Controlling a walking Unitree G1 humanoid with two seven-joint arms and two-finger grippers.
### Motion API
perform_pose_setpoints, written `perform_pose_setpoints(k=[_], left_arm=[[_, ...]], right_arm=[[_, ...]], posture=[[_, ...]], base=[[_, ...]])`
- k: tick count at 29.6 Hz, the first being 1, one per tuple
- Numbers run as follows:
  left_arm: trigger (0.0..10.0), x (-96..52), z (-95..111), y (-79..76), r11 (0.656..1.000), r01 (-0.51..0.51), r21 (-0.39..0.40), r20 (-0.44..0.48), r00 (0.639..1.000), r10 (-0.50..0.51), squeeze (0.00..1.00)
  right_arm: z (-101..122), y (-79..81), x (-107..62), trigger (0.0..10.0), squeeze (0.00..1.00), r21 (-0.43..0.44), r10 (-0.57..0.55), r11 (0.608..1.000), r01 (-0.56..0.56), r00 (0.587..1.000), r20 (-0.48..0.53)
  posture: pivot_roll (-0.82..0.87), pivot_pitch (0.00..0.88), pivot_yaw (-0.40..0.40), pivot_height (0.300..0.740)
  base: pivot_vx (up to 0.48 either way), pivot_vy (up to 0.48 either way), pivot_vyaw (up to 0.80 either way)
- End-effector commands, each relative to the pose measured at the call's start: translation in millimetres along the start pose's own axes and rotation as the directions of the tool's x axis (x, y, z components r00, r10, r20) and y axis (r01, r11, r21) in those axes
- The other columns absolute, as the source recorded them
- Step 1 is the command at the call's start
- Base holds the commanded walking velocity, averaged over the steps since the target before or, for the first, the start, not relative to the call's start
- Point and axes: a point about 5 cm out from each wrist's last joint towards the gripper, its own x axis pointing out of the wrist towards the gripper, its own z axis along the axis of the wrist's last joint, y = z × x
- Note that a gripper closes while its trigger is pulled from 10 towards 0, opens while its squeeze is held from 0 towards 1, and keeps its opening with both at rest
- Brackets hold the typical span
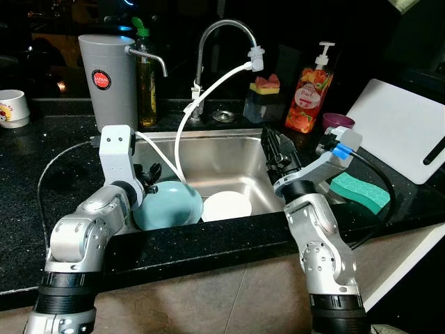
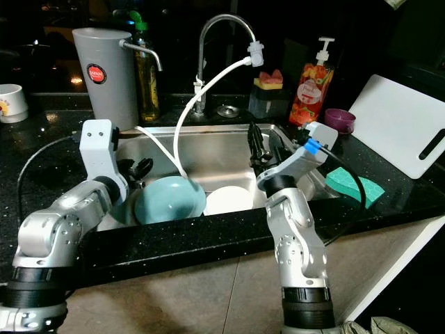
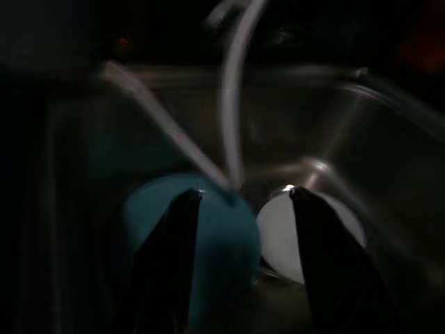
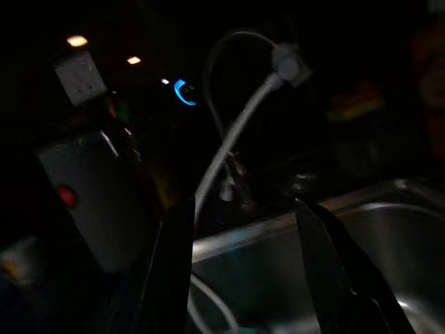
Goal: Kitchen organization
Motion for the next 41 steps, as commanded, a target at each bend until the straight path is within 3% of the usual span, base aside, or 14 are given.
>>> perform_pose_setpoints(k=[1,3,7,12,18,22,29,30,33,38,41], left_arm=[[10.0,-10.5,15,-24.1,0.992,0.106,0.062,0.098,0.989,-0.111,0.00],[10.0,-28.5,20,-46.9,0.978,0.177,0.109,0.152,0.969,-0.193,0.00],[10.0,-34.4,14,-58.3,0.972,0.211,0.102,0.139,0.965,-0.224,0.00],[10.0,-33.5,7,-60.1,0.971,0.217,0.102,0.122,0.966,-0.228,0.00],[10.0,-35.4,-6,-53.2,0.976,0.182,0.122,0.100,0.976,-0.194,0.00],[10.0,-40.0,-19,-42.7,0.982,0.080,0.168,0.084,0.992,-0.095,0.00],[10.0,-45.6,-29,-34.6,0.971,-0.007,0.239,0.098,0.995,-0.017,0.00],[10.0,-49.3,-32,-29.1,0.966,-0.065,0.251,0.113,0.993,0.038,0.00],[10.0,-53.6,-34,-22.3,0.958,-0.122,0.261,0.122,0.988,0.092,0.00],[10.0,-64.6,-43,-17.1,0.966,-0.130,0.224,0.103,0.989,0.109,0.00],[10.0,-74.7,-50,-10.3,0.964,-0.145,0.223,0.135,0.984,0.117,0.00]], right_arm=[[-7,-7.2,-7.1,10.0,0.00,-0.046,-0.043,0.998,0.042,0.999,-0.030],[-15,-11.9,-16.4,10.0,0.00,-0.076,-0.074,0.995,0.070,0.996,-0.057],[-24,-14.1,-23.5,10.0,0.00,-0.082,-0.093,0.993,0.086,0.992,-0.081],[-28,-16.3,-28.2,10.0,0.00,-0.085,-0.110,0.991,0.102,0.989,-0.094],[-38,-27.7,-42.3,10.0,0.00,-0.111,-0.160,0.983,0.146,0.978,-0.134],[-47,-34.5,-55.1,10.0,0.00,-0.131,-0.193,0.976,0.172,0.966,-0.173],[-56,-40.9,-66.7,10.0,0.00,-0.154,-0.221,0.969,0.191,0.952,-0.210],[-58,-44.0,-72.0,10.0,0.00,-0.168,-0.234,0.965,0.200,0.947,-0.218],[-58,-49.3,-76.6,10.0,0.00,-0.185,-0.259,0.958,0.220,0.941,-0.217],[-53,-60.4,-83.1,10.0,0.00,-0.204,-0.302,0.943,0.263,0.933,-0.195],[-44,-65.9,-82.7,10.0,0.00,-0.197,-0.320,0.936,0.292,0.939,-0.126]], posture=[[0.17,0.098,-0.075,0.740],[0.18,0.095,-0.066,0.740],[0.18,0.091,-0.051,0.740],[0.17,0.089,-0.044,0.740],[0.17,0.082,-0.038,0.740],[0.17,0.078,-0.040,0.740],[0.16,0.075,-0.046,0.740],[0.16,0.075,-0.048,0.740],[0.16,0.072,-0.049,0.740],[0.16,0.067,-0.051,0.740],[0.16,0.061,-0.049,0.740]], base=[[0.000,0.000,0.00],[0.000,0.000,0.00],[0.000,0.000,0.00],[0.000,0.000,0.00],[0.000,0.000,0.00],[0.000,0.000,0.00],[0.000,0.000,0.00],[0.000,0.000,0.00],[0.000,0.000,0.00],[0.000,0.000,0.00],[0.000,0.000,0.00]])
